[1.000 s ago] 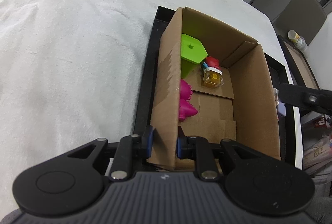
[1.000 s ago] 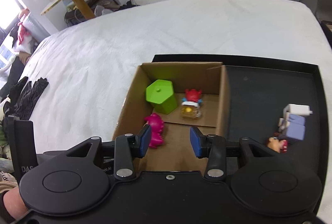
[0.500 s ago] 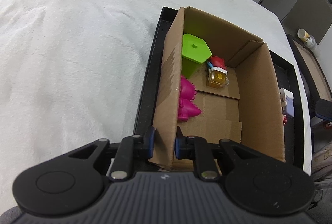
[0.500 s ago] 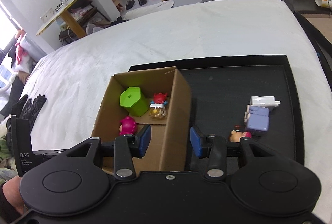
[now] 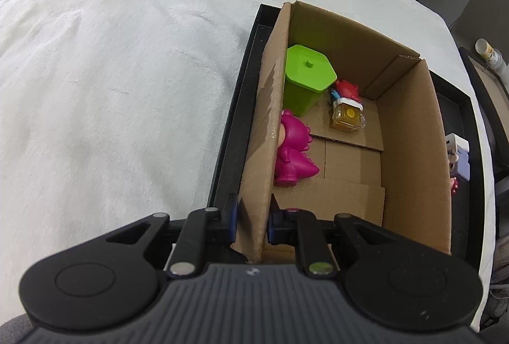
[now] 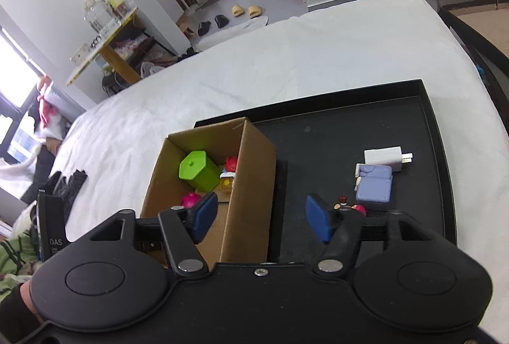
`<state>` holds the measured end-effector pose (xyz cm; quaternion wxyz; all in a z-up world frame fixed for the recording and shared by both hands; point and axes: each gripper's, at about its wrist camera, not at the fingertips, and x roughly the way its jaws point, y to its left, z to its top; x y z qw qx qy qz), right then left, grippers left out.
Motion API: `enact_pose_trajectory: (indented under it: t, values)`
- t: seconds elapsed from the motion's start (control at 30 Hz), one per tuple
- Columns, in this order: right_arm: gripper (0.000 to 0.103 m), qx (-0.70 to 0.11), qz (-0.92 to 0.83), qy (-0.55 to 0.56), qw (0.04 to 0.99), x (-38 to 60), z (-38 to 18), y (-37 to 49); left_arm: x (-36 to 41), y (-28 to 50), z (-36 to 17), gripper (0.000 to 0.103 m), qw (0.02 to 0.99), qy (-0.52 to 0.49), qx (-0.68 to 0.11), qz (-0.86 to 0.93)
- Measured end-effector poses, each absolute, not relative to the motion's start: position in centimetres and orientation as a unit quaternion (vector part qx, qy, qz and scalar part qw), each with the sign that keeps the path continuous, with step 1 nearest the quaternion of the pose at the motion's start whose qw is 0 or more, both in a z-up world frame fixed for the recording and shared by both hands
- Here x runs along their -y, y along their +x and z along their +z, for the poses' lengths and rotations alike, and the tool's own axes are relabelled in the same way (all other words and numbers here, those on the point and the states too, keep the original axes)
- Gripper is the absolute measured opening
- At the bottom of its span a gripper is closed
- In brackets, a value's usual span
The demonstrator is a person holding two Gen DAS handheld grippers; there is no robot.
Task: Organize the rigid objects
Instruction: 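Move the right gripper down and close on the lavender block figure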
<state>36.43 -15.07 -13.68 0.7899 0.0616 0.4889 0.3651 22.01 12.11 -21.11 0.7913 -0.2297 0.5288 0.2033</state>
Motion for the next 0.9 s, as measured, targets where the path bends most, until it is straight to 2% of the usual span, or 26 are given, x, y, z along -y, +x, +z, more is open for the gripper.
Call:
enact_pose_trajectory:
  t: [0.1,0.17,0.23,0.63,0.9]
  values:
    - [0.067,-0.491,0.364,0.073,0.789,16.0,-14.0,37.2,-12.0,22.0,-21.1,0.015,0.791,-0.225,-0.53,0.207]
    - [0.079,-0.49,0.36,0.083,0.79,16.8,-14.2,37.6,-11.9,22.1,-21.2,0.015,0.79,-0.227,-0.53,0.209]
    - [0.083,-0.488,0.357,0.098,0.79,17.5,-14.4,38.2,-11.7,22.2,-21.2,0.015,0.789,-0.226,-0.532,0.209]
    - [0.09,-0.507,0.307,0.178,0.786,20.7,-18.7,41.5,-11.6,22.4,-21.3,0.015,0.788,-0.222,-0.534,0.211]
    - [0.09,-0.524,0.269,0.167,0.79,20.0,-20.9,42.5,-12.1,22.3,-21.4,0.015,0.786,-0.235,-0.53,0.214]
